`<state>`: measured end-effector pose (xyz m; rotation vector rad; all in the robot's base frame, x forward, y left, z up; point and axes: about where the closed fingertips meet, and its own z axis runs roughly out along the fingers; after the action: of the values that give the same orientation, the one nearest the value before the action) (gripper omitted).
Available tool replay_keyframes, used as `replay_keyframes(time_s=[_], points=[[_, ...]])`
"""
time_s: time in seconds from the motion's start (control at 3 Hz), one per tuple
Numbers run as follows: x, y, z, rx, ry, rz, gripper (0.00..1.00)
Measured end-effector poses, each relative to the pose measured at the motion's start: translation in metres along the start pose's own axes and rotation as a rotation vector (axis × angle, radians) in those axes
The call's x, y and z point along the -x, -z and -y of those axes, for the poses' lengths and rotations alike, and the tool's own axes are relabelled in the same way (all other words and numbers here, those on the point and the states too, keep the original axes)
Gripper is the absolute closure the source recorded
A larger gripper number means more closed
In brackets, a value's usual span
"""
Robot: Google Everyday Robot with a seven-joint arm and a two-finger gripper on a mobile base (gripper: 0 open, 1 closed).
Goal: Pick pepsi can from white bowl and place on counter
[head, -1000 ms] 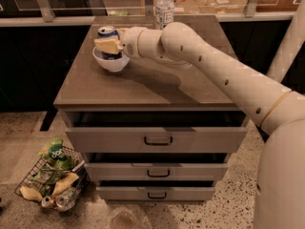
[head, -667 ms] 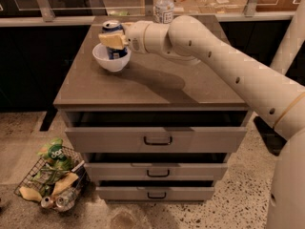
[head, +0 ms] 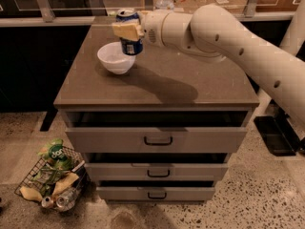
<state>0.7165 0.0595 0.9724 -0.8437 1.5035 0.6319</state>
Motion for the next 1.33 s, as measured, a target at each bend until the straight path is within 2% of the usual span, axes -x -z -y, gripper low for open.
replay_keyframes(time_s=[0.33, 0.67, 1.33], points=[[0.008, 0.028, 0.002, -0.051, 0.01, 0.009, 1.0], [0.002, 0.049, 0.008, -0.105, 0.011, 0.009, 1.0], [-0.03, 0.09, 0.028, -0.182, -0.001, 0.003, 1.0]])
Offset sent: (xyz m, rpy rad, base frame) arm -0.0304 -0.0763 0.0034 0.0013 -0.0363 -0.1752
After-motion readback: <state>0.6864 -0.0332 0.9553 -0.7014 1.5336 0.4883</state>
